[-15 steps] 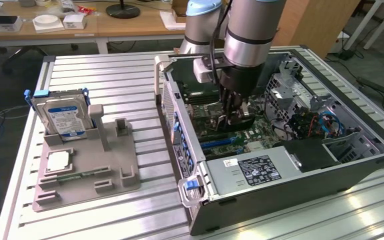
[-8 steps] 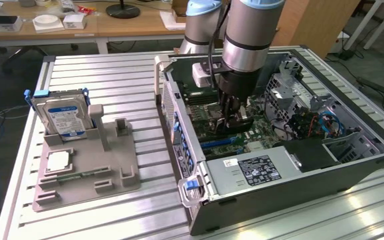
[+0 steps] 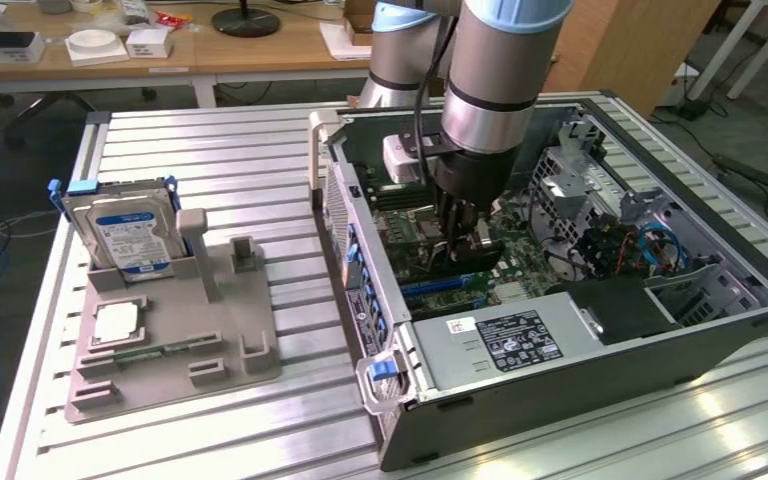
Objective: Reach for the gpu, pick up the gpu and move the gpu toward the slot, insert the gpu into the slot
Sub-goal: 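Insert the gpu into the slot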
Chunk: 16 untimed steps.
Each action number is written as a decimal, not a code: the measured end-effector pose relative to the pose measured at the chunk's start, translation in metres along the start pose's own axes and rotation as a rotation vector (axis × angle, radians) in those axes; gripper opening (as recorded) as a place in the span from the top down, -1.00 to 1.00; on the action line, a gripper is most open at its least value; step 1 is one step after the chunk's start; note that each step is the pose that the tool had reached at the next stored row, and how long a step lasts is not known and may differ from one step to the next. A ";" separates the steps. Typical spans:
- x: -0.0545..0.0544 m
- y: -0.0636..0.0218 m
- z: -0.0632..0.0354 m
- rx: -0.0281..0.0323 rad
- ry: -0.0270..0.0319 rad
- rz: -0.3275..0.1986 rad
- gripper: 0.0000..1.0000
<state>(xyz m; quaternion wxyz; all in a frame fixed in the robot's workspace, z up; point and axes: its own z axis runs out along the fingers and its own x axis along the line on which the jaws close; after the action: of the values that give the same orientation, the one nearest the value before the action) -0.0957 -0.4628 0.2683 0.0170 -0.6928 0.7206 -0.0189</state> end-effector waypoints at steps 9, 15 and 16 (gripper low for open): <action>0.000 -0.0026 0.0001 0.0000 0.0000 0.000 0.47; 0.000 -0.0027 0.0011 0.0005 0.0001 0.000 0.47; -0.001 -0.0027 0.0012 0.0007 0.0000 0.000 0.47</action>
<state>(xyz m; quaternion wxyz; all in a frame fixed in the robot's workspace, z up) -0.0929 -0.4624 0.2673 0.0172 -0.6929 0.7206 -0.0192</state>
